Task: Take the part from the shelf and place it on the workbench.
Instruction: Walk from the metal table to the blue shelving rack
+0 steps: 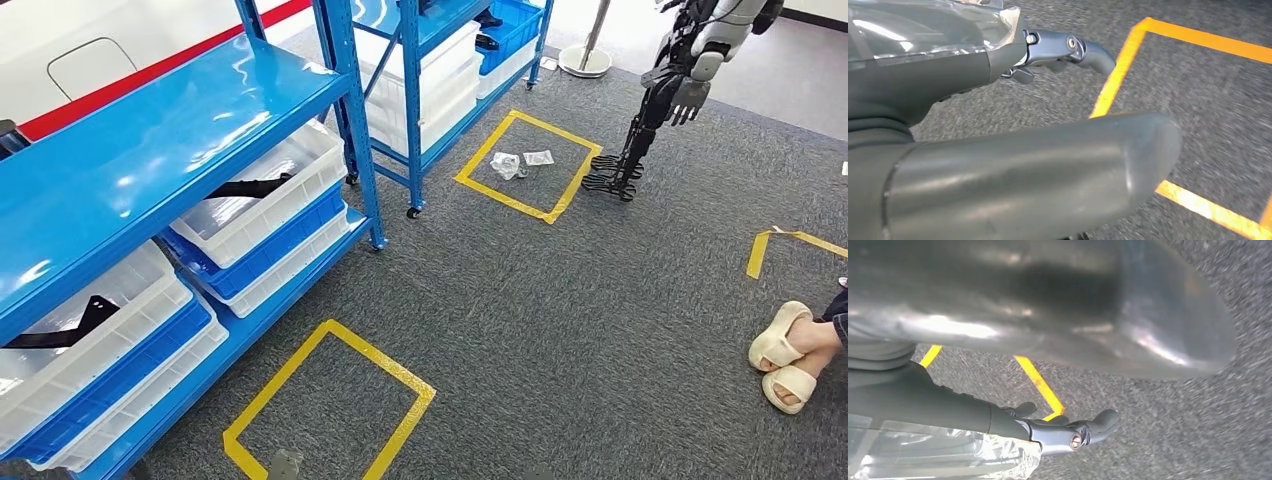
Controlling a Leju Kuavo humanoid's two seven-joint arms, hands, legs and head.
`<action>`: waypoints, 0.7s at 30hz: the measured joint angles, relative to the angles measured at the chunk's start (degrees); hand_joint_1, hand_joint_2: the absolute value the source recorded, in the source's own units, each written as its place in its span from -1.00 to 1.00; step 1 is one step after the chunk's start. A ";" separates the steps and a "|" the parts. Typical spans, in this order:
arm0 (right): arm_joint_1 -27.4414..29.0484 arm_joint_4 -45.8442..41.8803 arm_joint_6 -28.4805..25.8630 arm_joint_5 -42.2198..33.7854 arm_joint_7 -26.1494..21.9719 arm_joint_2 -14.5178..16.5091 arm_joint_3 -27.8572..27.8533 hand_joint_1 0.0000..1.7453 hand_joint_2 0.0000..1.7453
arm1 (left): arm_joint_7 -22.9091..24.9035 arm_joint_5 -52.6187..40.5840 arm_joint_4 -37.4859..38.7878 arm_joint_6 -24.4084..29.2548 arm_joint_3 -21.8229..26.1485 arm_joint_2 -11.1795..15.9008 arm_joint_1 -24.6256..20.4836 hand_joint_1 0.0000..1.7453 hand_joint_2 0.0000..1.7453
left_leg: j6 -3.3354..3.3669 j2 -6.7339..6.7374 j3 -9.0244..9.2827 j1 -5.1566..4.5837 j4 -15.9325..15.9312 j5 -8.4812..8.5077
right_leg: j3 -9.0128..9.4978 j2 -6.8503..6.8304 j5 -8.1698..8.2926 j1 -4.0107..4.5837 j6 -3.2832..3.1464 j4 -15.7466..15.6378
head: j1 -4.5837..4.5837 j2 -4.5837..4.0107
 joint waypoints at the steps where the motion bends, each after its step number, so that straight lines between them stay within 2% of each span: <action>1: -0.07 -0.04 0.00 0.03 -0.02 0.01 0.00 -1.00 -1.00 | 0.01 0.00 0.00 0.01 0.03 0.02 0.06 -1.00 -1.00 | 0.28 -0.74 0.22 0.23 -0.44 0.31 | -0.23 1.16 -0.46 -0.06 0.21 0.69 | 0.06 0.00; 2: -0.10 -0.09 -0.01 0.05 -0.03 -0.02 0.00 -1.00 -1.00 | 0.01 0.02 0.00 0.01 0.07 0.00 0.01 -1.00 -1.00 | 0.52 -1.47 0.42 0.52 -0.86 0.63 | -0.98 2.94 -1.37 -0.11 0.30 2.39 | 0.13 0.00; 4: 0.07 -0.11 0.00 0.06 -0.05 -0.13 0.00 -1.00 -1.00 | 0.02 0.02 -0.01 -0.02 0.12 -0.16 -0.18 -1.00 -1.00 | 0.83 -3.11 0.50 0.84 -1.17 0.97 | -4.25 6.69 -4.22 -0.41 0.19 9.14 | 0.37 0.00; 5: 0.23 -0.10 0.01 0.04 -0.04 -0.18 0.00 -1.00 -1.00 | 0.02 0.02 -0.01 -0.03 0.13 -0.25 -0.20 -1.00 -1.00 | 0.86 -4.01 0.44 0.88 -1.14 1.01 | -6.05 7.36 -5.44 -0.56 0.22 12.76 | 0.43 0.00; 6: 0.38 -0.10 0.02 0.00 -0.03 -0.24 -0.01 -1.00 -1.00 | 0.02 0.02 0.00 -0.04 0.14 -0.31 -0.13 -1.00 -1.00 | 0.85 -4.93 0.43 0.93 -1.11 1.03 | -7.32 7.59 -5.98 -0.73 0.48 15.10 | 0.44 0.00; 7: 0.47 -0.10 0.04 -0.04 -0.02 -0.30 -0.01 -1.00 -1.00 | 0.02 0.03 0.01 -0.04 0.16 -0.32 -0.05 -1.00 -1.00 | 0.77 -5.83 0.43 1.02 -1.05 1.04 | -7.60 7.67 -5.53 -0.96 0.99 15.26 | 0.43 0.00; 8: 0.49 -0.10 0.05 -0.07 -0.02 -0.34 -0.02 -1.00 -1.00 | 0.02 0.04 0.01 -0.03 0.19 -0.32 0.02 -1.00 -1.00 | 0.62 -6.70 0.44 1.18 -0.92 1.02 | -6.90 7.81 -4.26 -1.26 1.71 13.32 | 0.42 0.00; 9: 0.44 -0.10 0.07 -0.08 -0.03 -0.39 -0.02 -1.00 -1.00 | 0.02 0.06 0.01 -0.03 0.20 -0.33 0.03 -1.00 -1.00 | 0.36 -7.57 0.41 1.38 -0.67 0.93 | -5.31 8.45 -2.39 -1.67 2.57 9.55 | 0.44 0.00; 10: 0.38 -0.09 0.14 -0.06 -0.04 -0.38 -0.02 -1.00 -1.00 | 0.02 0.07 0.01 -0.01 0.22 -0.32 0.01 -1.00 -1.00 | -0.05 -8.40 0.26 1.47 -0.28 0.74 | -3.67 9.66 -0.93 -1.99 3.22 5.77 | 0.51 0.00; 11: 0.34 -0.09 0.22 -0.06 -0.08 -0.35 -0.01 -1.00 -1.00 | 0.02 0.08 0.01 0.01 0.23 -0.32 -0.01 -1.00 -1.00 | -0.49 -9.12 0.04 1.54 0.13 0.56 | -2.42 10.63 0.11 -2.26 3.41 2.86 | 0.60 0.00; 12: 0.31 -0.09 0.31 -0.07 -0.12 -0.31 -0.01 -1.00 -1.00 | 0.02 0.04 0.01 0.04 0.25 -0.31 -0.02 -1.00 -1.00 | -0.93 -9.72 -0.21 1.55 0.41 0.47 | -1.60 11.36 0.60 -2.34 3.28 1.14 | 0.66 0.00; 13: 0.30 -0.09 0.38 -0.09 -0.16 -0.26 0.00 -1.00 -1.00 | 0.02 -0.04 0.01 0.08 0.26 -0.29 -0.01 -1.00 -1.00 | -1.34 -10.19 -0.44 1.52 0.51 0.49 | -1.42 11.51 0.53 -2.21 2.81 0.84 | 0.66 0.00; 15: 0.30 -0.10 0.39 -0.13 -0.21 -0.27 0.00 -1.00 -1.00 | 0.02 -0.19 0.01 0.13 0.28 -0.27 0.04 -1.00 -1.00 | -1.72 -10.65 -0.62 1.60 0.35 0.71 | -1.29 10.87 0.64 -1.98 2.21 0.92 | 0.56 0.00; 20: 0.31 -0.10 0.39 -0.14 -0.24 -0.28 0.00 -1.00 -1.00 | 0.02 -0.26 0.01 0.12 0.28 -0.27 0.06 -1.00 -1.00 | -1.84 -10.81 -0.64 1.65 0.27 0.79 | -1.30 10.70 0.68 -1.92 2.08 0.97 | 0.51 0.00; 21: 0.30 -0.10 0.39 -0.17 -0.27 -0.26 -0.01 -1.00 -1.00 | 0.03 -0.30 0.04 0.12 0.28 -0.23 0.09 -1.00 -1.00 | -1.94 -10.95 -0.71 1.72 0.28 0.80 | -1.29 10.39 0.76 -2.09 1.86 0.90 | 0.51 0.00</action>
